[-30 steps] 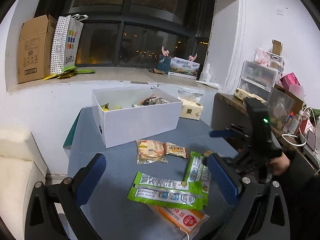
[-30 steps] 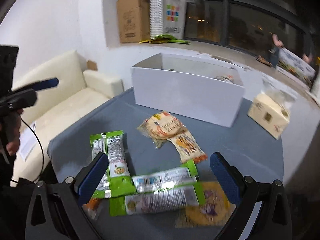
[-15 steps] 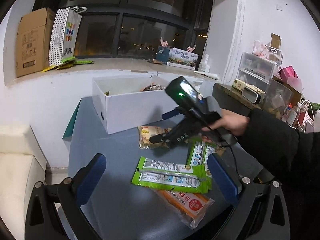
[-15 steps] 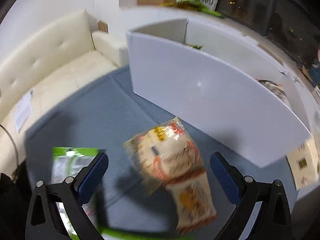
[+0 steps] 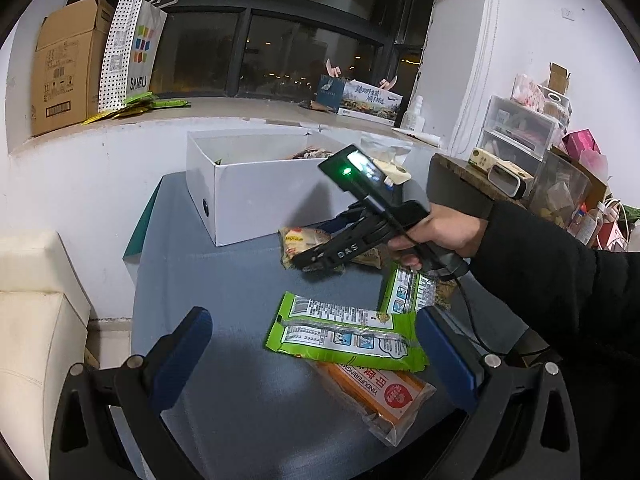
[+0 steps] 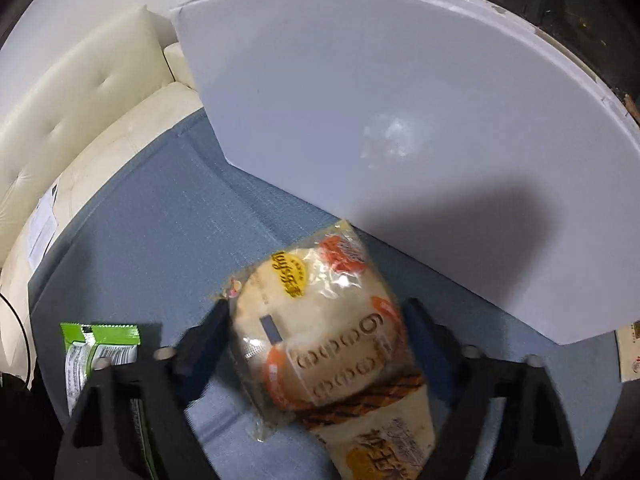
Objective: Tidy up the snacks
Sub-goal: 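Grasp the white-and-orange round bread bag with the right gripper and lift it, then grasp a green snack bag with the left gripper while the right holds the bread bag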
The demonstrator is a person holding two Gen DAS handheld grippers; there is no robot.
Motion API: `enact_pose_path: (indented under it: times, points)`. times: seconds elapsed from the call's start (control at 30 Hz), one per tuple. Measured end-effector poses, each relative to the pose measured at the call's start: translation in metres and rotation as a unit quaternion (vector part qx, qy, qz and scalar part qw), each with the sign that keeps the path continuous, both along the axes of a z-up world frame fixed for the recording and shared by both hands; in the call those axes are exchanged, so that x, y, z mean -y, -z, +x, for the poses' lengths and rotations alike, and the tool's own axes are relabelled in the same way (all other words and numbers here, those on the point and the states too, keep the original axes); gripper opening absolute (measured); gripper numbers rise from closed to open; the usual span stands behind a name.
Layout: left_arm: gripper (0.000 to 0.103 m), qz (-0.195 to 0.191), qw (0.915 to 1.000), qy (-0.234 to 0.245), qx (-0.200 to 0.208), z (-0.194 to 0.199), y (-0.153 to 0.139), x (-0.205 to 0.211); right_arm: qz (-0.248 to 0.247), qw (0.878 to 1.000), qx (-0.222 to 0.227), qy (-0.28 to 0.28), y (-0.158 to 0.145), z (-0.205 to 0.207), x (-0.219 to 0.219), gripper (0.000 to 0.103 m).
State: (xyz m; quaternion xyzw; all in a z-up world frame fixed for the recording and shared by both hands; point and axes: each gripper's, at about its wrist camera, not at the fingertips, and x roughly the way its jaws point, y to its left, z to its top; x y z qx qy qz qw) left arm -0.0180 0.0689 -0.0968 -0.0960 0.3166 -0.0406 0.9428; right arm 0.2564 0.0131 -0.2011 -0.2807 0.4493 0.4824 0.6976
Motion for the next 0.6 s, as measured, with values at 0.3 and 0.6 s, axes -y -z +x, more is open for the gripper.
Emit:
enact_pose_path:
  times: [0.3, 0.6]
  points:
    - [0.103, 0.006, 0.9992, 0.015, -0.036, 0.014, 0.016, 0.007, 0.090, 0.995, 0.045, 0.025, -0.059, -0.032, 0.046, 0.080]
    - [0.103, 0.105, 0.9644, 0.226, -0.090, 0.056, 0.038, 0.051, 0.189, 0.979, 0.056, 0.054, -0.119, -0.078, 0.138, 0.080]
